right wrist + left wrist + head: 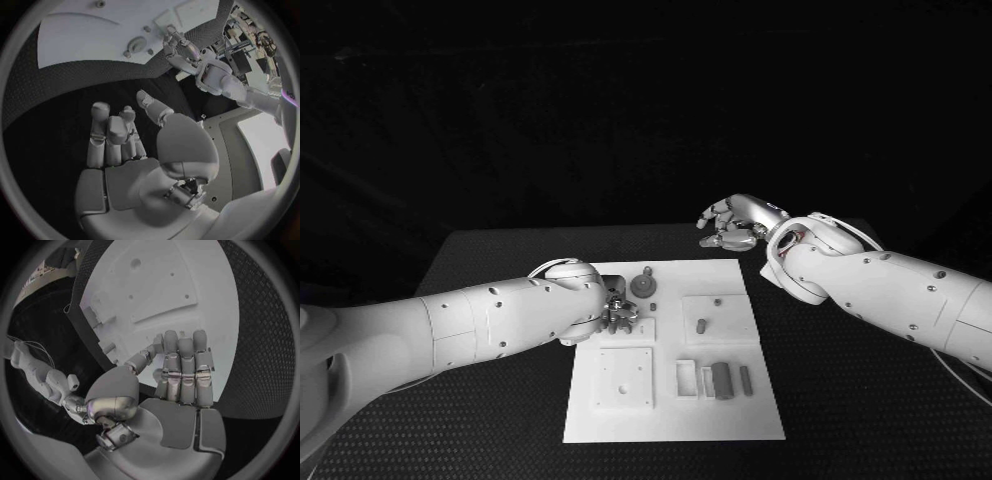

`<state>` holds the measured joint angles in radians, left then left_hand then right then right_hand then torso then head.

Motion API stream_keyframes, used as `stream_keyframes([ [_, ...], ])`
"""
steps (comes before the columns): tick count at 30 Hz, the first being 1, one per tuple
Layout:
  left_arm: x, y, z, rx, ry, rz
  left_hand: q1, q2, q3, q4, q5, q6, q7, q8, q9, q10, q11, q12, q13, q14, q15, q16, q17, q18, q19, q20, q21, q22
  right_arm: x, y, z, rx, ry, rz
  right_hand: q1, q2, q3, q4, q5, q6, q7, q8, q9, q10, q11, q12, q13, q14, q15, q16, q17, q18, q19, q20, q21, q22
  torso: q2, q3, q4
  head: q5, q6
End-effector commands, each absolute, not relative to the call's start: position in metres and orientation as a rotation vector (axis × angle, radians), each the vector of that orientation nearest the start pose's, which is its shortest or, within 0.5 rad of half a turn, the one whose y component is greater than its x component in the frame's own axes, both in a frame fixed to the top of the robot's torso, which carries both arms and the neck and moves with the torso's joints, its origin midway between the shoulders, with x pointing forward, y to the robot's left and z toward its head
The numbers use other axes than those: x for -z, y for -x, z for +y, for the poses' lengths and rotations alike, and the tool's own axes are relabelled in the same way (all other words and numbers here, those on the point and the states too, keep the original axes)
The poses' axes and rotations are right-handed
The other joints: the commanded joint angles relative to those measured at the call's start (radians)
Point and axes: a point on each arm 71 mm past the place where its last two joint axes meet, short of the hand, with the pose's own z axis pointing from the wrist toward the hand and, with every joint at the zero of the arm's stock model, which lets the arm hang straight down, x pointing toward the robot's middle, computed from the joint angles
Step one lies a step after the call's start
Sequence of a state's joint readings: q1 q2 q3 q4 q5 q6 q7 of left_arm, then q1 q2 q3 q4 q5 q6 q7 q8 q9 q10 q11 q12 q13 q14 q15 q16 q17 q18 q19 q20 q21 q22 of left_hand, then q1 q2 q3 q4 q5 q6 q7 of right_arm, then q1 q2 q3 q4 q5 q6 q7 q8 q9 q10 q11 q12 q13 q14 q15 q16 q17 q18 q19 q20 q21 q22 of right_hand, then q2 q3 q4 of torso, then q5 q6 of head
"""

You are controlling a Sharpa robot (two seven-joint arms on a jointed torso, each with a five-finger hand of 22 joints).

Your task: Assemble the parts on the task board

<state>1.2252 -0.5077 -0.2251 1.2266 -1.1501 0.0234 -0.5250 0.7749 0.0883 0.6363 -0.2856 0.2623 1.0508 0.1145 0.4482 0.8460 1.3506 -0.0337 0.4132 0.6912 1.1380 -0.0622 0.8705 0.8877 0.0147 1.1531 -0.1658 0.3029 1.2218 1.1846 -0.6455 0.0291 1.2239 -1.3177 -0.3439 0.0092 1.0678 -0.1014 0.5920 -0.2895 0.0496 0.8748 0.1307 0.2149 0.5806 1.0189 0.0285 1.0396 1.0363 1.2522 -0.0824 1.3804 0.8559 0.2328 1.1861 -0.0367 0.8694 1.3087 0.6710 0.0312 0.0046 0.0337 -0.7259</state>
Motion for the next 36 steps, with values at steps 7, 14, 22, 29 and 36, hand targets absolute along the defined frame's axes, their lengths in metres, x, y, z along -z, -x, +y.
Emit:
stream_keyframes([
  [7,0.2806,-0.5023,0.1387,0.276,0.035,2.274,0.01,0.002,0.01,-0.002,0.008,0.105,-0.099,0.004,0.003,-0.002,-0.006,0.006,-0.001,-0.002,-0.004,0.006,-0.002,0.008,0.006,0.002,0.004,0.003,0.1841,-0.5417,-0.1836,-0.725,0.008,1.607,0.0,0.013,-0.007,0.001,0.001,0.009,0.014,-0.003,-0.002,-0.001,0.002,0.002,-0.002,-0.002,0.003,-0.004,0.002,0.029,-0.006,0.002,-0.005,0.016,0.0,-0.0003,0.0012,0.001,0.004],
  [14,0.2801,-0.5027,0.142,0.277,0.048,2.263,0.012,0.001,0.01,-0.002,0.007,0.105,-0.1,0.004,0.003,-0.001,-0.006,0.007,-0.001,-0.002,-0.004,0.007,-0.003,0.008,0.007,0.002,0.005,0.005,0.1842,-0.5417,-0.1842,-0.723,0.007,1.608,0.001,0.014,-0.007,0.0,0.001,0.01,0.013,-0.003,-0.002,-0.001,0.002,0.003,-0.002,-0.002,0.003,-0.004,0.002,0.029,-0.006,0.002,-0.005,0.016,0.0,0.0002,0.0014,0.002,0.006],
  [22,0.2788,-0.5025,0.1411,0.29,0.058,2.242,0.013,0.0,0.011,-0.002,0.008,0.106,-0.1,0.004,0.004,0.0,-0.007,0.008,-0.001,-0.001,-0.004,0.009,-0.004,0.009,0.008,0.001,0.005,0.007,0.1843,-0.5416,-0.1841,-0.724,0.008,1.609,0.001,0.014,-0.007,0.0,0.001,0.01,0.013,-0.003,-0.002,-0.001,0.002,0.003,-0.002,-0.002,0.002,-0.004,0.002,0.029,-0.006,0.002,-0.005,0.016,0.0,-0.0006,0.0012,0.002,0.006],
  [29,0.2793,-0.5024,0.1407,0.291,0.057,2.243,0.014,-0.001,0.011,-0.001,0.008,0.107,-0.1,0.005,0.004,0.001,-0.007,0.009,-0.001,0.0,-0.004,0.011,-0.005,0.009,0.009,0.001,0.006,0.008,0.1844,-0.5416,-0.1837,-0.724,0.008,1.61,0.002,0.015,-0.007,0.0,0.001,0.01,0.013,-0.003,-0.002,-0.001,0.002,0.003,-0.002,-0.002,0.002,-0.004,0.002,0.029,-0.006,0.002,-0.005,0.016,0.0,0.0002,0.0009,0.003,0.005],
  [36,0.2808,-0.5013,0.139,0.29,0.047,2.256,0.014,-0.001,0.011,-0.001,0.007,0.107,-0.1,0.005,0.005,0.001,-0.007,0.009,-0.001,0.0,-0.005,0.011,-0.006,0.009,0.009,0.001,0.006,0.009,0.1845,-0.5416,-0.1835,-0.724,0.009,1.612,0.002,0.015,-0.007,0.0,0.001,0.011,0.013,-0.002,-0.002,-0.001,0.001,0.004,-0.002,-0.002,0.002,-0.004,0.002,0.029,-0.006,0.002,-0.005,0.016,0.0,0.0003,0.0,0.004,0.003],
])
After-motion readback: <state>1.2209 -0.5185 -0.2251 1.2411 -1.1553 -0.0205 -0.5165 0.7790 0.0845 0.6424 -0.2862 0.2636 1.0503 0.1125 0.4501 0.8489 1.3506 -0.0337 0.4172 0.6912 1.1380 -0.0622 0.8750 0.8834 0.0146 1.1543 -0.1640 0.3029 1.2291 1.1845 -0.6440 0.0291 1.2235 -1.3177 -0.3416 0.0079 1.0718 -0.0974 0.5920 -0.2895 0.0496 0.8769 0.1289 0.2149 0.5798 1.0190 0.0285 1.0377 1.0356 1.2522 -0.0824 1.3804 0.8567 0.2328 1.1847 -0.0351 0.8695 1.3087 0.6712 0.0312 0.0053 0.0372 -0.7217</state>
